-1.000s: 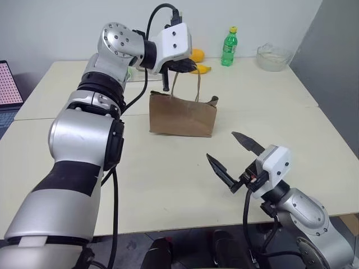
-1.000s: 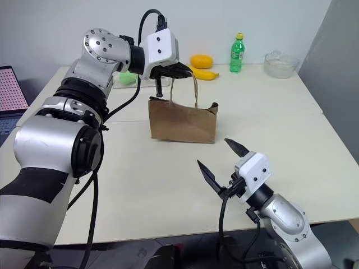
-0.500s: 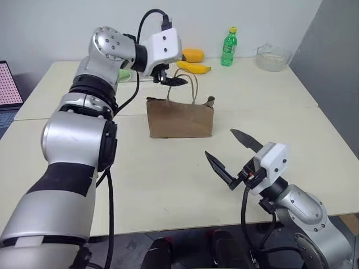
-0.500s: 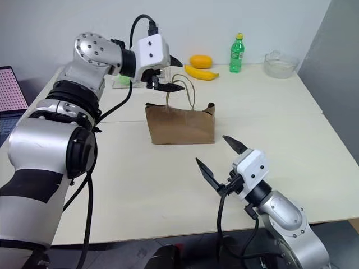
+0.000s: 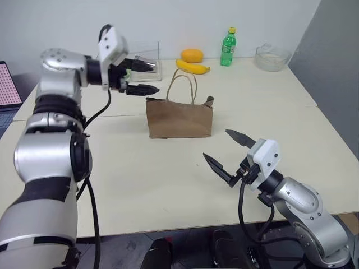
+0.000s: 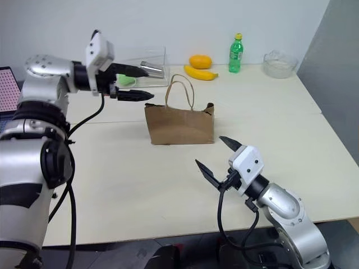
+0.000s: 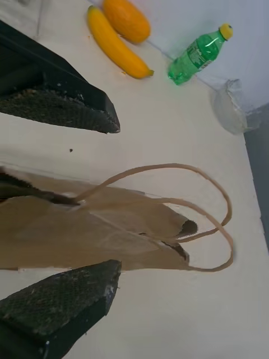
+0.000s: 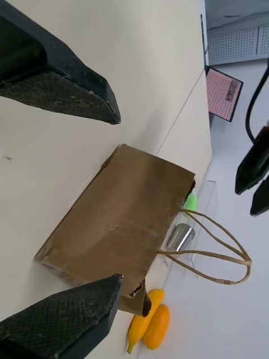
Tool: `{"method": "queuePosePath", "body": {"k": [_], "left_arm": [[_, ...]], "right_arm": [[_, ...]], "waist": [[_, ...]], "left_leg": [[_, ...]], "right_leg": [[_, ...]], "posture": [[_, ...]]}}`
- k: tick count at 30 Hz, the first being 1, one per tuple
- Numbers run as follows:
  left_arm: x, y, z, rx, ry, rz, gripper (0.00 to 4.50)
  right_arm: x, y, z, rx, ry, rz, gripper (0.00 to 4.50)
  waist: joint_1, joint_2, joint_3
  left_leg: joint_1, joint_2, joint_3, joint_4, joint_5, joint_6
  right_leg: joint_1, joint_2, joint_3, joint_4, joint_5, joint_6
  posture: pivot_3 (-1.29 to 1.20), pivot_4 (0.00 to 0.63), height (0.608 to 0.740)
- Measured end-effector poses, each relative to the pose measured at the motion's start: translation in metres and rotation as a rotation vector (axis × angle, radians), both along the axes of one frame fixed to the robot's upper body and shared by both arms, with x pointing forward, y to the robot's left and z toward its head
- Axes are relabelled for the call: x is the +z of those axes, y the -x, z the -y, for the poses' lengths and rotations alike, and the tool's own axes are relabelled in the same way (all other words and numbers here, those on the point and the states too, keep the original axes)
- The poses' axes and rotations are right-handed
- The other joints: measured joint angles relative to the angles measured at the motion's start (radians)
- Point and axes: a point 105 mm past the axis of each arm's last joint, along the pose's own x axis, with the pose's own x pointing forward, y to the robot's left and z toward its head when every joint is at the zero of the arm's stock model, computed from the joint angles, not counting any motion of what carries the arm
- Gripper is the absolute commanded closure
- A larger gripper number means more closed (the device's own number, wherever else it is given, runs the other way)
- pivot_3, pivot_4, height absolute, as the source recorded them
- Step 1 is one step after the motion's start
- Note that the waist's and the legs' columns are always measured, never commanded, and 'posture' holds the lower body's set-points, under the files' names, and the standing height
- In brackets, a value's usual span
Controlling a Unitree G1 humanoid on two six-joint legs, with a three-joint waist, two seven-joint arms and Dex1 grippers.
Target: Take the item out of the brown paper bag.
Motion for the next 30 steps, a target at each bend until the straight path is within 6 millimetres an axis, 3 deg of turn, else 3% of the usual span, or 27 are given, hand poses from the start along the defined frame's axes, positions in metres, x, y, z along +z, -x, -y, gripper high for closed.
{"method": "queuePosePath", "body": {"k": [2, 4, 6, 8, 11, 15, 20, 23, 30], "left_arm": [[-0.014, 0.010, -0.003, -0.002, 0.043, -0.029, 0.73], [-0.034, 0.033, 0.000, 0.012, 0.112, -0.057, 0.73], [-0.060, 0.061, 0.017, 0.010, 0.173, -0.115, 0.73], [-0.077, 0.086, 0.034, 0.030, 0.235, -0.158, 0.70], [-0.085, 0.108, 0.051, 0.095, 0.325, -0.140, 0.70], [-0.095, 0.120, 0.054, 0.243, 0.422, -0.130, 0.70], [-0.095, 0.130, 0.048, 0.323, 0.447, -0.090, 0.70], [-0.093, 0.132, 0.046, 0.333, 0.467, -0.076, 0.70], [-0.099, 0.139, 0.049, 0.321, 0.465, -0.071, 0.70]], "right_arm": [[0.007, -0.004, 0.003, 0.004, -0.013, 0.009, 0.00], [0.014, -0.009, 0.004, 0.017, -0.026, 0.011, 0.00], [0.021, -0.016, 0.008, 0.012, -0.036, 0.017, 0.00], [0.028, -0.018, 0.007, 0.037, -0.047, 0.019, 0.38], [0.036, -0.022, 0.005, 0.069, -0.051, 0.031, 1.33], [0.044, -0.038, 0.005, 0.074, -0.020, 0.040, 2.75], [0.068, -0.080, 0.010, 0.010, 0.097, 0.100, 4.45], [0.079, -0.108, 0.010, -0.028, 0.159, 0.114, 4.45], [0.055, -0.188, -0.012, -0.081, 0.442, 0.047, 4.45]], "waist": [[0.002, 0.000, 0.000], [-0.001, 0.000, 0.000], [0.005, 0.000, -0.001], [0.010, 0.000, -0.001], [0.027, 0.000, -0.001], [0.037, 0.000, -0.001], [0.032, 0.000, -0.001], [0.033, 0.000, -0.001], [0.027, 0.000, -0.001]], "left_leg": [[0.000, 0.001, -0.001, 0.000, 0.000, 0.000], [0.000, 0.002, 0.000, 0.000, 0.000, 0.000], [-0.001, 0.007, -0.001, 0.000, 0.000, -0.001], [-0.002, 0.006, -0.002, 0.001, 0.000, 0.000], [0.001, 0.000, 0.000, 0.001, 0.000, 0.000], [0.008, -0.002, 0.002, 0.001, 0.000, 0.000], [0.016, -0.001, 0.005, -0.002, 0.000, 0.000], [0.017, 0.000, 0.004, -0.002, 0.000, 0.000], [0.016, 0.001, 0.006, -0.005, -0.001, 0.000]], "right_leg": [[0.000, 0.000, 0.000, 0.000, 0.000, 0.000], [0.000, -0.001, 0.002, -0.001, 0.000, 0.000], [0.000, -0.002, 0.002, -0.001, 0.000, -0.001], [0.000, -0.003, 0.001, -0.002, 0.000, -0.001], [0.002, -0.005, 0.001, 0.000, 0.001, 0.000], [0.009, -0.004, 0.002, -0.002, 0.001, 0.000], [0.016, -0.002, 0.003, -0.004, 0.001, 0.000], [0.016, -0.001, 0.003, -0.005, 0.001, 0.000], [0.015, -0.001, 0.003, -0.010, 0.002, -0.002]], "posture": [[0.00, 0.150, 0.740], [0.00, 0.150, 0.740], [0.00, 0.150, 0.740], [0.00, 0.150, 0.740], [0.00, 0.150, 0.740], [0.00, 0.150, 0.740], [0.00, 0.150, 0.740], [0.00, 0.150, 0.740], [0.00, 0.150, 0.740]]}}
